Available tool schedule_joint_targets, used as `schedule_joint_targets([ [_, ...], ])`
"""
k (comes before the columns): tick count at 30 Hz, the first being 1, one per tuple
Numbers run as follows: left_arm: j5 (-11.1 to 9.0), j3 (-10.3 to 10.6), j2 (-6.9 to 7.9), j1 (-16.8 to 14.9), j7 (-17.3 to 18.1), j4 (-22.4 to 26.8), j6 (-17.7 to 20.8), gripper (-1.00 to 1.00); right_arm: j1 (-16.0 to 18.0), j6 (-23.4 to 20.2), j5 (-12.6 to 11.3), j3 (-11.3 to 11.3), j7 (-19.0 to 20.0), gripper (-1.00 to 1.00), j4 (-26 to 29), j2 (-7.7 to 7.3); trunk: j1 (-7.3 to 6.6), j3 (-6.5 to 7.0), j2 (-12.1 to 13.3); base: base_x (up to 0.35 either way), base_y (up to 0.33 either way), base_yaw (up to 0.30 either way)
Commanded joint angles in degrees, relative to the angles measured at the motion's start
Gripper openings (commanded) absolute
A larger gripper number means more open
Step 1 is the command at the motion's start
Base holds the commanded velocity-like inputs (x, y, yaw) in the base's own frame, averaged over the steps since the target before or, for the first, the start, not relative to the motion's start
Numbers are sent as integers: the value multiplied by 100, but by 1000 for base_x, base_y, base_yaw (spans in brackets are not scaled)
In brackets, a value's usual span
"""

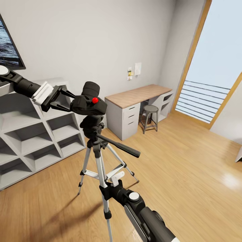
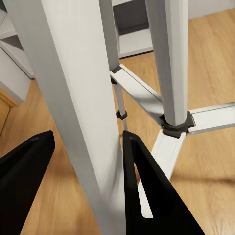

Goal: Attach the digital camera to the camera tripod in the bedroom.

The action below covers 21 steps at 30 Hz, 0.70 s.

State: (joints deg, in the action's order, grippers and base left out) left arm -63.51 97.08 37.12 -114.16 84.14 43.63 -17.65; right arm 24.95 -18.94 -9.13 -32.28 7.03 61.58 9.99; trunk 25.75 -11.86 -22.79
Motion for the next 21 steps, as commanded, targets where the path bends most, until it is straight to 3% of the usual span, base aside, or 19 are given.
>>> schedule_joint_targets([
  [1, -55, 45, 5, -20, -3, 7, -38, -100, 7, -32, -54, -3, -1, -100, 6, 1, 4, -12, -13, 0, 0, 0],
  [21, -51, -17, 24, 31, -3, -10, 23, -100, 2, -33, -54, -4, -3, -100, 3, 1, 4, -12, -13, 0, 0, 0],
])
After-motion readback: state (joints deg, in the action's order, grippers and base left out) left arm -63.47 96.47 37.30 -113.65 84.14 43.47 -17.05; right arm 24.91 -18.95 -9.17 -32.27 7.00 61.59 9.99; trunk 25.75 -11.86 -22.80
